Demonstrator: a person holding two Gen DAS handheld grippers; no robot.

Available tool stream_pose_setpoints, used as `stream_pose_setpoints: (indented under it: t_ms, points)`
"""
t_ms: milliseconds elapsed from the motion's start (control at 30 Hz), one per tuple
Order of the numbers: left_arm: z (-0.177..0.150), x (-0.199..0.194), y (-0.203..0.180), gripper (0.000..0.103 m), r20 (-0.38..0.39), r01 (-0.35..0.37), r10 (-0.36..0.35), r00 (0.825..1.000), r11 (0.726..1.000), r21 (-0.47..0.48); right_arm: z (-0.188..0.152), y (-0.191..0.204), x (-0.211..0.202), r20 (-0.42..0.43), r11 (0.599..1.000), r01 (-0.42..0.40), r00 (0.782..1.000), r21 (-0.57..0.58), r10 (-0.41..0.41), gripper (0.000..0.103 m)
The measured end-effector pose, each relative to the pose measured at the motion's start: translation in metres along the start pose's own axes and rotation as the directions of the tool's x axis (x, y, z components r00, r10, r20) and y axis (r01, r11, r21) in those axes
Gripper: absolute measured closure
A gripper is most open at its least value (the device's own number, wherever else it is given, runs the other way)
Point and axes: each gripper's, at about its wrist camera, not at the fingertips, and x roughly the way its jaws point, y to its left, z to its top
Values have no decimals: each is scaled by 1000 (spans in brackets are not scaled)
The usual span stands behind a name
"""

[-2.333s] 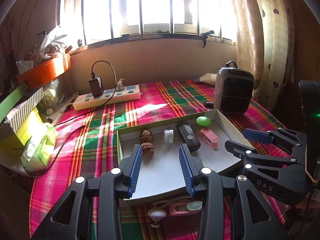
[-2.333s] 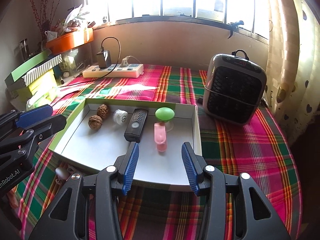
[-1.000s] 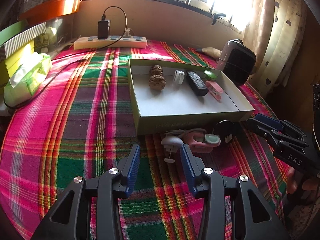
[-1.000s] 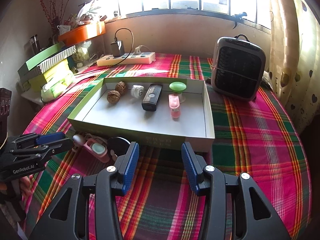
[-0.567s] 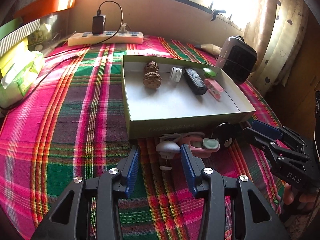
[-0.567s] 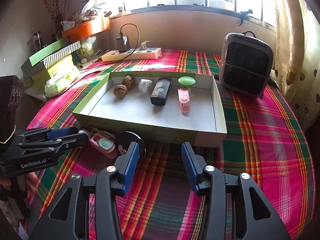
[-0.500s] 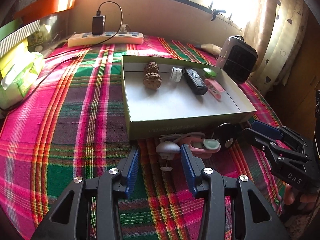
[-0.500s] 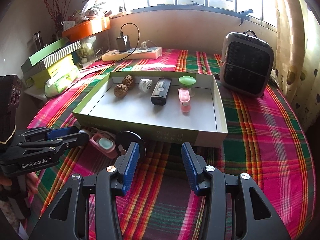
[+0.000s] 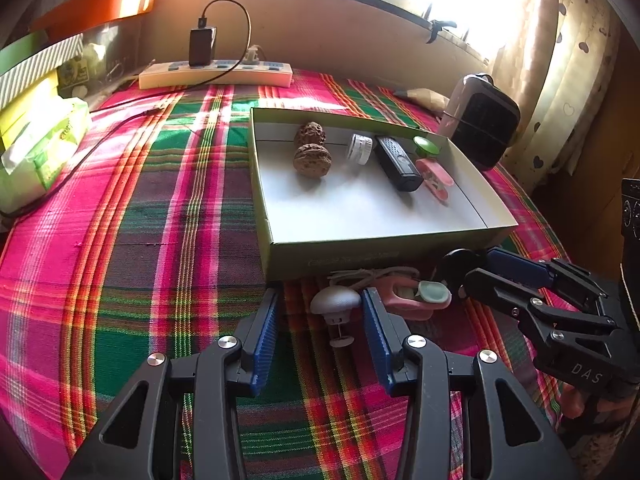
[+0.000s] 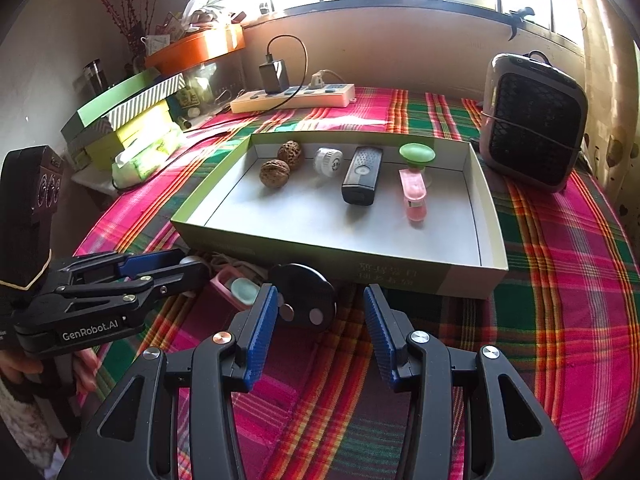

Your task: Organize objects

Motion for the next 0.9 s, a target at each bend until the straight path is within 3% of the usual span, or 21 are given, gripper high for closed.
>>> stream_pose_setpoints:
  t_ms: [733,900]
  points:
    - [0,-1,2,63,2,-4,4,1000,1000,-4,5,-2,14,-26,1000,-14,1000,7,14,53]
    - [-1,-1,3,63,2,1,-1,1000,1000,-11,3,-4,17,-42,1000,-10,999,9,10,62]
